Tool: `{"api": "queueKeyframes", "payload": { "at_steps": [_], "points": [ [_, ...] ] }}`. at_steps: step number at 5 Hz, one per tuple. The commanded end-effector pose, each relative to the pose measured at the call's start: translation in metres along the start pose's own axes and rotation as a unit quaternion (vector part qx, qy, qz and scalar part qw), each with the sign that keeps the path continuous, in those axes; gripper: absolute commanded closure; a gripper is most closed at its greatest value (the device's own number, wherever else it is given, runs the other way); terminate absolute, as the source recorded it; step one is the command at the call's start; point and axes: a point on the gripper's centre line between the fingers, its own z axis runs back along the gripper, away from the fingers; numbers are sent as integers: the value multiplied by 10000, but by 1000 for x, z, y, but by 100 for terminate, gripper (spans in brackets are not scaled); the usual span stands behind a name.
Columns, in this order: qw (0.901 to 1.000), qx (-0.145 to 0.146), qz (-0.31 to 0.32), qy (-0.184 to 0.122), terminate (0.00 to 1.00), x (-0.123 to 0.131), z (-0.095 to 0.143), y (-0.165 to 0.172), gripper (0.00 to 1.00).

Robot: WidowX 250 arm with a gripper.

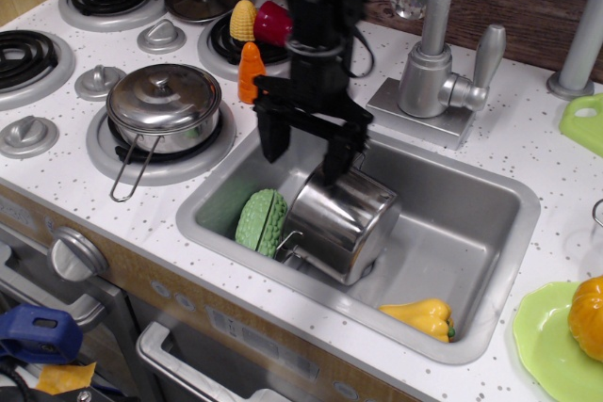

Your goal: Flip pot upright in sink

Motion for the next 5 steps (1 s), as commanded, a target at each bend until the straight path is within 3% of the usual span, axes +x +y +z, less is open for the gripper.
{"api": "queueKeyframes", "payload": {
  "at_steps": [1,2,3,5],
  "points": [
    [9987,-353,-28,-369,0,6,18,3,0],
    [9930,-1016,104,-585,0,5,17,4,0],
    [9904,-1174,144,-721,0,4,13,3,0],
    [9776,-1776,382,-1058,0,2,5,-3,0]
  ]
}}
